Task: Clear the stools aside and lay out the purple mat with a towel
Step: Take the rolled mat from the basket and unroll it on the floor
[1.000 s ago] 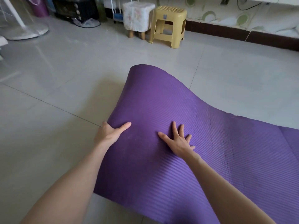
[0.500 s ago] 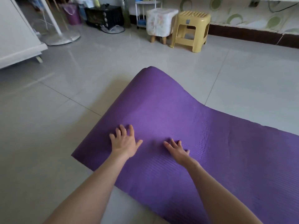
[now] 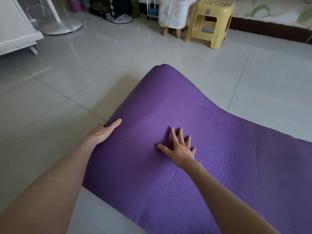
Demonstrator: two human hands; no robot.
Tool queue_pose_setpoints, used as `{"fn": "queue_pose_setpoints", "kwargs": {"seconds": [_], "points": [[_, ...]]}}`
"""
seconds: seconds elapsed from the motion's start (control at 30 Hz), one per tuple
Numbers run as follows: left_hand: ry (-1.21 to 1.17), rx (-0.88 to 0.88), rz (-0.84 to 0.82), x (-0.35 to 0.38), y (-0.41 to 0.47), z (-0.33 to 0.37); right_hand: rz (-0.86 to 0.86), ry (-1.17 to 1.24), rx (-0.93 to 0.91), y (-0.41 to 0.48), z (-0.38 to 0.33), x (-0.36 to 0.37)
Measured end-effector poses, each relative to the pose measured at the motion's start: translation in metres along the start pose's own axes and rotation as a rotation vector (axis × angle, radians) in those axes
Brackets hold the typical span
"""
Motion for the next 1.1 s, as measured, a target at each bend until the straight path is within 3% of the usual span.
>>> {"fn": "queue_pose_setpoints", "kwargs": {"seconds": [0.07, 0.13, 0.33, 0.43, 0.63, 0.7, 0.87, 0.97, 1.1], "points": [[-0.023, -0.01, -0.047, 0.002, -0.001, -0.002, -0.053, 0.045, 0.013, 0.006, -0.005, 0.004], [0.011, 0.01, 0.02, 0.002, -0.008, 0.0, -0.108, 0.128, 0.055, 0.009, -0.006, 0.01], [0.441, 0.269, 0.643, -0.033, -0.083, 0.062, -0.135, 0.044, -0.1, 0.004, -0.023, 0.02], [0.622, 0.335, 0.778, -0.016, -0.116, 0.081, -0.152, 0.074, -0.04, 0.006, -0.033, 0.018], [0.703, 0.197, 0.528, 0.02, -0.074, 0.026, -0.338, -0.073, 0.03, 0.013, -0.042, 0.048], [0.668, 0.221, 0.455, 0.02, -0.064, 0.019, -0.296, -0.018, 0.114, 0.02, -0.043, 0.048], [0.203, 0.251, 0.531, -0.046, -0.024, 0.005, -0.166, 0.122, 0.055, 0.033, -0.075, 0.056], [0.087, 0.13, 0.402, -0.061, 0.013, -0.015, -0.104, 0.138, 0.067, 0.035, -0.084, 0.059], [-0.16, -0.164, 0.04, -0.038, 0.041, -0.059, -0.065, 0.135, -0.023, 0.044, -0.094, 0.049]]}}
Point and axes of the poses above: each hand's wrist, its own y-axis towards the middle knuckle, its own x-axis out of the palm, z = x × y, the point moved 7 cm from there along y, towards the middle knuckle, and after that the axes turned 4 degrees about z, right-handed, at the moved point
